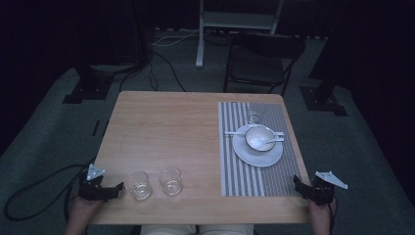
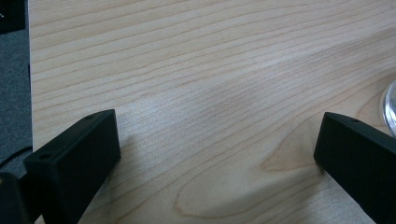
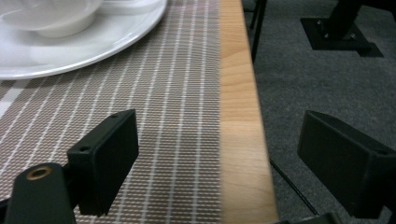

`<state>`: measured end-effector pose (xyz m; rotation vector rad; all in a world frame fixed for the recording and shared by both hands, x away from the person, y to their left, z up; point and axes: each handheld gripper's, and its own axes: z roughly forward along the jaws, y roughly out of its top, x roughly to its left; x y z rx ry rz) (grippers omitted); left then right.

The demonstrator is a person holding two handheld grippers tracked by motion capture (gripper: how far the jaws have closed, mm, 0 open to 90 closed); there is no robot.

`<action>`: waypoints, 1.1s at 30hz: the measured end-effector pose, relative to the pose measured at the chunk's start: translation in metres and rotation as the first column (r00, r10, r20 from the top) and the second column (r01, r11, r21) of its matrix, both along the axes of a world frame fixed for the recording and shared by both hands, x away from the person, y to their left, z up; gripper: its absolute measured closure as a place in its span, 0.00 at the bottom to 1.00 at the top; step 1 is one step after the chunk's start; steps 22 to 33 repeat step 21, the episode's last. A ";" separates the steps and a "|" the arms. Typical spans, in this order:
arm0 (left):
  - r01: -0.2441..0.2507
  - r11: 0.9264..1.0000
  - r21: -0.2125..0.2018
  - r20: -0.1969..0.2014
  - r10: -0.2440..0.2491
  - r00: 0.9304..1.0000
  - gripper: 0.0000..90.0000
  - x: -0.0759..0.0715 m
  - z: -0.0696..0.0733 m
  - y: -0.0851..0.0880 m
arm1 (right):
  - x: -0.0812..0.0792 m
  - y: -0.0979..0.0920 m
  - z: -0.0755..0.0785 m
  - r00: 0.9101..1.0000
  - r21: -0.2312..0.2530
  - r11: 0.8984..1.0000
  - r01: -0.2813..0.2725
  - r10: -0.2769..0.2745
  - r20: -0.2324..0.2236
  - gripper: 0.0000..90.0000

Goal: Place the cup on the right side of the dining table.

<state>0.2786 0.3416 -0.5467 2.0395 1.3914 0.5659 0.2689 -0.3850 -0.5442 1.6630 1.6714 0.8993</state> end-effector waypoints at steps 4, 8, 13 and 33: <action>0.000 1.000 0.000 0.000 0.000 1.000 0.01 0.000 0.000 0.000 | -0.002 -0.006 0.000 0.998 -0.008 0.998 0.062 -0.062 0.005 0.14; 0.000 1.000 0.000 0.000 0.000 1.000 0.01 0.000 0.000 0.000 | -0.003 -0.011 0.000 0.994 -0.005 0.994 0.106 -0.106 0.008 0.14; 0.000 1.000 0.000 0.000 0.000 1.000 0.01 0.000 0.000 0.000 | -0.004 -0.012 0.000 0.989 -0.031 0.989 0.144 -0.143 0.023 0.14; -0.001 1.000 0.000 0.000 0.001 1.000 0.01 0.000 0.000 0.000 | -0.005 -0.020 -0.002 0.977 -0.028 0.976 0.214 -0.214 0.013 0.14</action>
